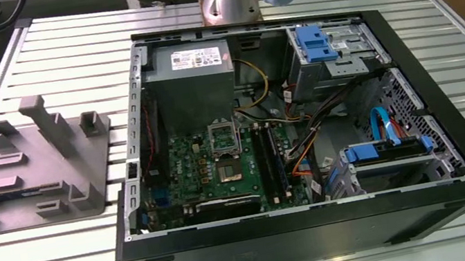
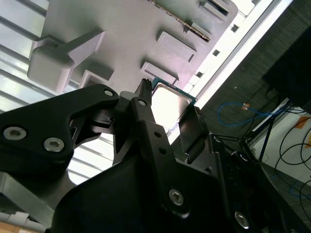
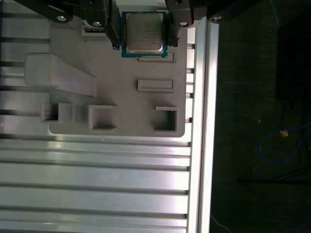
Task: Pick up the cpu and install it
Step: 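Pick up the cpu and move it towards the insertion slot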
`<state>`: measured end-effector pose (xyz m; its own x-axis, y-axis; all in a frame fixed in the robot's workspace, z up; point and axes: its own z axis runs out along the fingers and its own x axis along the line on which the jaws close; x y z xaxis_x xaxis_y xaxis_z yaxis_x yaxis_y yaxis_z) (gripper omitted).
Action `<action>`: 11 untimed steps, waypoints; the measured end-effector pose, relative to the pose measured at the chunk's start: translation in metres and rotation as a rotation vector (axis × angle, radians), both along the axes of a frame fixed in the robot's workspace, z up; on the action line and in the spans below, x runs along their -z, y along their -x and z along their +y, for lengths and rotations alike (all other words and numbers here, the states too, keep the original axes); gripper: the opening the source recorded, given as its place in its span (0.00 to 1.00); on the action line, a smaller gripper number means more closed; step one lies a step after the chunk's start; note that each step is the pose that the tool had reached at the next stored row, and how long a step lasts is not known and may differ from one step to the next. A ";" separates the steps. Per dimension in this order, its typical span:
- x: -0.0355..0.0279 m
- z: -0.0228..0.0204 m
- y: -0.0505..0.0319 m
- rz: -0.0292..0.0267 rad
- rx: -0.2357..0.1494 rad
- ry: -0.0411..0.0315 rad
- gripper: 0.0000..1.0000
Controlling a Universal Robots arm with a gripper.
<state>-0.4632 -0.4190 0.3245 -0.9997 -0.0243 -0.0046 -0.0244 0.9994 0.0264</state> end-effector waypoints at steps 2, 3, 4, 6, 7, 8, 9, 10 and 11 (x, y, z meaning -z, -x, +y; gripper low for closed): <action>-0.0008 0.0000 0.0000 0.0001 0.000 0.0001 0.47; -0.0012 0.0000 0.0000 0.0000 0.000 0.0000 0.47; -0.0015 0.0000 0.0000 0.0000 0.000 0.0000 0.47; -0.0022 0.0000 0.0000 0.0000 0.000 0.0000 0.47; -0.0025 0.0000 0.0000 -0.0001 0.000 -0.0001 0.47; -0.0029 0.0000 0.0000 0.0000 0.000 0.0000 0.47; -0.0033 0.0000 0.0000 0.0001 0.000 0.0001 0.47; -0.0036 0.0000 0.0000 0.0001 0.000 0.0001 0.47; -0.0039 0.0000 0.0000 0.0001 0.000 0.0000 0.47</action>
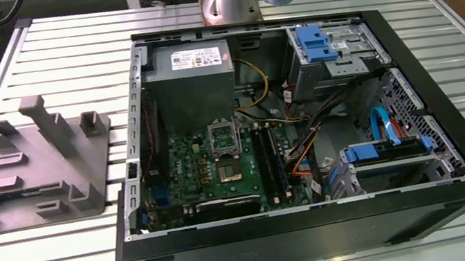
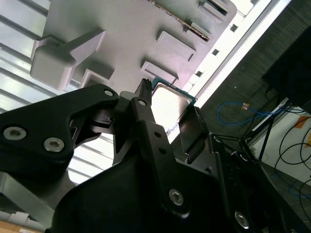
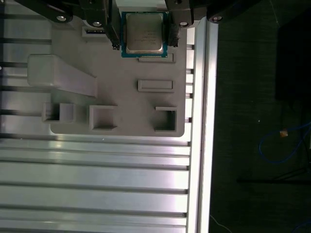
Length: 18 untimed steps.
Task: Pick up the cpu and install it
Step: 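Pick up the cpu and move it towards the insertion slot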
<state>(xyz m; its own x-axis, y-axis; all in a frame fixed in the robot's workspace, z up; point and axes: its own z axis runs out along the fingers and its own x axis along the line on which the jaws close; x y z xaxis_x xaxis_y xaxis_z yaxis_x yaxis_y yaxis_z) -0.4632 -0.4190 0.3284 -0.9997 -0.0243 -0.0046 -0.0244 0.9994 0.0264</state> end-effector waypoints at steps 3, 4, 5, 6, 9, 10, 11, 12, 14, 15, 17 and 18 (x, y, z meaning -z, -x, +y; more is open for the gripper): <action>-0.0009 0.0000 0.0000 -0.0001 0.000 0.0000 0.47; -0.0012 0.0000 0.0000 -0.0001 0.000 0.0000 0.47; -0.0017 0.0000 0.0000 0.0001 0.000 0.0001 0.47; -0.0020 0.0000 0.0000 0.0001 0.000 0.0001 0.47; -0.0030 0.0000 0.0000 -0.0001 0.000 0.0000 0.47; -0.0033 0.0000 0.0000 -0.0001 0.000 0.0000 0.47; -0.0035 0.0000 0.0000 -0.0001 0.000 0.0000 0.47; -0.0037 0.0000 0.0000 0.0000 0.000 0.0000 0.47; -0.0042 0.0000 0.0000 0.0000 0.000 0.0000 0.47; -0.0043 0.0000 0.0000 -0.0001 0.000 0.0000 0.47; -0.0048 0.0000 0.0000 0.0000 0.000 0.0000 0.47; -0.0050 0.0000 0.0000 -0.0001 0.000 0.0000 0.47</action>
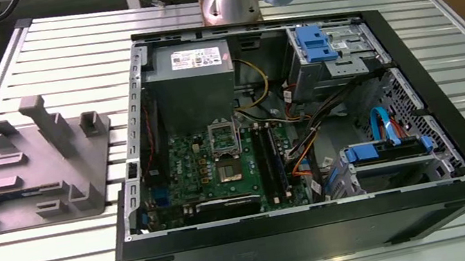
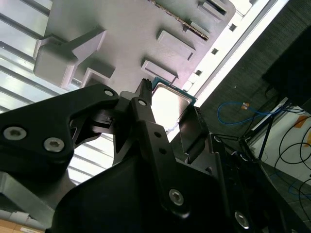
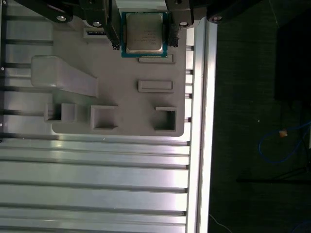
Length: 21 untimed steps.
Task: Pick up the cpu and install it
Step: 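Pick up the cpu and move it towards the insertion slot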
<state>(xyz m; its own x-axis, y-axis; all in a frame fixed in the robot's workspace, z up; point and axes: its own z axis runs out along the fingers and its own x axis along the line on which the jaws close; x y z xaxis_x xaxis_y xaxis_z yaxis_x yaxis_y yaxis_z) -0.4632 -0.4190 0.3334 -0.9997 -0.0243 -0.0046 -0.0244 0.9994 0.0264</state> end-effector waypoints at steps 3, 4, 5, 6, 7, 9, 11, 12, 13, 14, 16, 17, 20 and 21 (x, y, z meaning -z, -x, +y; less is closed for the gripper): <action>-0.0006 0.0000 0.0000 0.0001 0.000 0.0001 0.47; -0.0009 0.0000 0.0000 0.0000 0.000 0.0000 0.47; -0.0012 0.0000 0.0000 0.0001 0.000 0.0001 0.47; -0.0013 0.0000 0.0000 0.0000 0.000 0.0000 0.47; -0.0014 0.0000 0.0000 0.0000 0.000 0.0000 0.47; -0.0017 0.0000 0.0000 0.0001 0.000 0.0001 0.47; -0.0027 0.0000 0.0000 0.0001 0.000 0.0001 0.47; -0.0028 0.0000 0.0000 0.0000 0.000 0.0000 0.47; -0.0030 0.0000 0.0000 0.0000 0.000 0.0000 0.47; -0.0032 0.0000 0.0000 0.0001 0.000 0.0001 0.47; -0.0037 0.0000 0.0000 0.0001 0.000 0.0001 0.47; -0.0038 0.0000 0.0000 0.0000 0.000 0.0000 0.47; -0.0044 0.0000 0.0000 0.0001 0.000 0.0000 0.47; -0.0045 0.0000 0.0000 0.0001 0.000 0.0001 0.47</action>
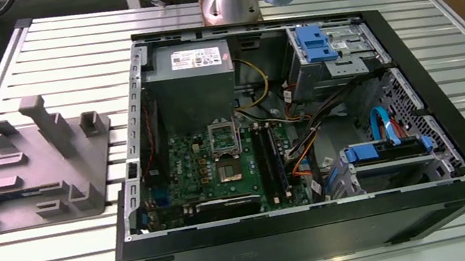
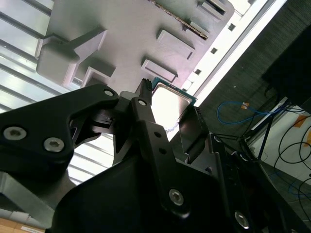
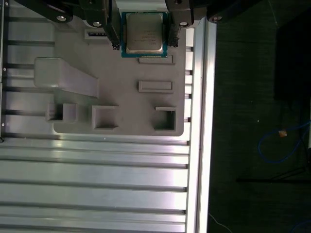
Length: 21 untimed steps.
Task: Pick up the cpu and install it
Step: 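Pick up the cpu and move it towards the insertion slot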
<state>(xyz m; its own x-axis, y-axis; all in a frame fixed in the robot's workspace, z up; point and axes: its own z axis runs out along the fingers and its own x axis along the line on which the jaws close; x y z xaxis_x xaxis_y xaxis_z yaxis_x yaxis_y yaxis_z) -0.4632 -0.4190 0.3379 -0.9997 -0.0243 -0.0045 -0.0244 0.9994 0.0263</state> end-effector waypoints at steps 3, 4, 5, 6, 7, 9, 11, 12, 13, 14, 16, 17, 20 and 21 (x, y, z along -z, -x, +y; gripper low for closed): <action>-0.0005 0.0000 0.0000 0.0000 0.000 0.0000 0.47; -0.0006 0.0000 0.0000 0.0000 0.000 0.0000 0.47; -0.0009 0.0000 0.0000 -0.0001 0.000 0.0000 0.47; -0.0012 0.0000 0.0000 -0.0001 0.000 0.0000 0.47; -0.0014 0.0000 0.0000 0.0000 0.000 0.0000 0.47; -0.0018 0.0000 0.0000 0.0000 0.000 0.0000 0.47; -0.0022 0.0000 0.0000 -0.0001 0.000 -0.0001 0.47; -0.0026 0.0000 0.0000 -0.0001 0.000 0.0000 0.47; -0.0029 0.0000 0.0000 0.0000 0.000 0.0000 0.47; -0.0030 0.0000 0.0000 -0.0001 0.000 0.0000 0.47; -0.0036 0.0000 0.0000 0.0000 0.000 0.0000 0.47; -0.0039 0.0000 0.0000 0.0000 0.000 0.0000 0.47; -0.0046 0.0000 0.0000 0.0000 0.000 0.0000 0.47; -0.0049 0.0000 0.0000 0.0000 0.000 0.0000 0.47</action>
<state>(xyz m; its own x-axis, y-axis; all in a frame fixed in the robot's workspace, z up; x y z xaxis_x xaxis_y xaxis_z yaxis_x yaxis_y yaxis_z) -0.4632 -0.4190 0.3428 -0.9997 -0.0243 -0.0045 -0.0244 0.9994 0.0264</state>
